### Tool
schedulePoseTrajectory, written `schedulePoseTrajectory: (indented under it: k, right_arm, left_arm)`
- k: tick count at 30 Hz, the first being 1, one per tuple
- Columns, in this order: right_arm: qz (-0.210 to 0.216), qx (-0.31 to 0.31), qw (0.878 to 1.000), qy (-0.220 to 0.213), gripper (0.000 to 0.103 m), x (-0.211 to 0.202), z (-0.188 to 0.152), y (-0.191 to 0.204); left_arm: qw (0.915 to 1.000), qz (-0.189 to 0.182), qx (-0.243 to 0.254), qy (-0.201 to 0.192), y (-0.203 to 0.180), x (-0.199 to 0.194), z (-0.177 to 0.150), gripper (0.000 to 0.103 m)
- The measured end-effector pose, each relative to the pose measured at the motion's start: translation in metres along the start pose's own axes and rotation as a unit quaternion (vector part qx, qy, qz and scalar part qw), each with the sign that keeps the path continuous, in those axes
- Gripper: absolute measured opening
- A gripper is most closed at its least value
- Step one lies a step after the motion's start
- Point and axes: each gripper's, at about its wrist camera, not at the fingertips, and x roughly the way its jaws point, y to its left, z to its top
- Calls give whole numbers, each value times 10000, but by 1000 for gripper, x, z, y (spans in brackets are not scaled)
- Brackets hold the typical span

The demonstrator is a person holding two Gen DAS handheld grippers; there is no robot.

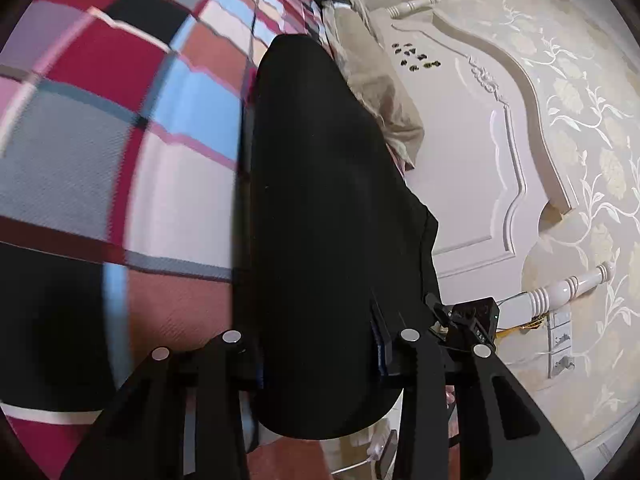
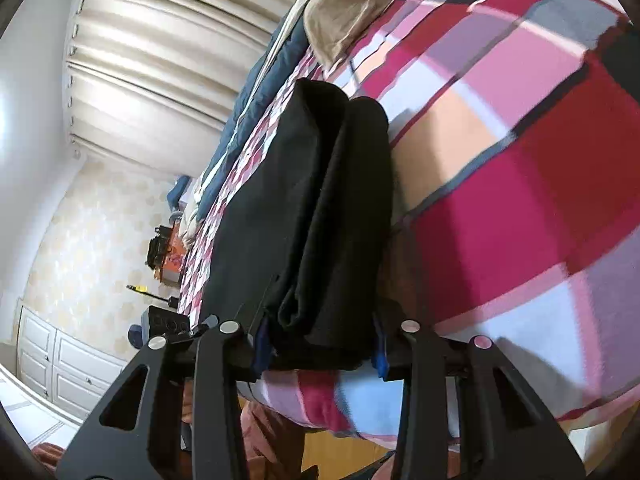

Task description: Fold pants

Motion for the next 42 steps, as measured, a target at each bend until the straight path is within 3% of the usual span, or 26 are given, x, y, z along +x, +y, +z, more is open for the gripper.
schedulePoseTrajectory:
  k: [18,22,26,30,32,33,38,42]
  right_arm:
    - [584,-339,9927,995,37,121,-29,65]
    - [597,-228,9928,1008,37,127,-29,60]
    - [709,-124,9925,983,37,126,-30,52]
    - [825,-60,9911,1047,48,124,-28,49]
    - [876,-36,9903,1082,56,118,-25,49]
    - [871,-60,9902,1087,62,113,-25,50]
    - [677,-185,9918,1070,74,103,-16,53]
    - [495,-275,9932,1013,78,114,4,58]
  left_arm:
    - [9932,331,-478,-1010,58,-121,-21,37]
    - [9930,120,-654,-980,71,-121,-24,40]
    - [9942,177,-378,-995,69,-116,-25,48]
    - [9937,138,-323,-1066,69,-120,-28,58]
    - [9936,75,-319,-1080,66,-129,-31,79]
    - [9934,100,-302,-1106,64,-131,-32,82]
    - [9909,486,-119,-1247,66,-157,-32,82]
    - [9897,613,-197,-1278,76,-162,-10,82]
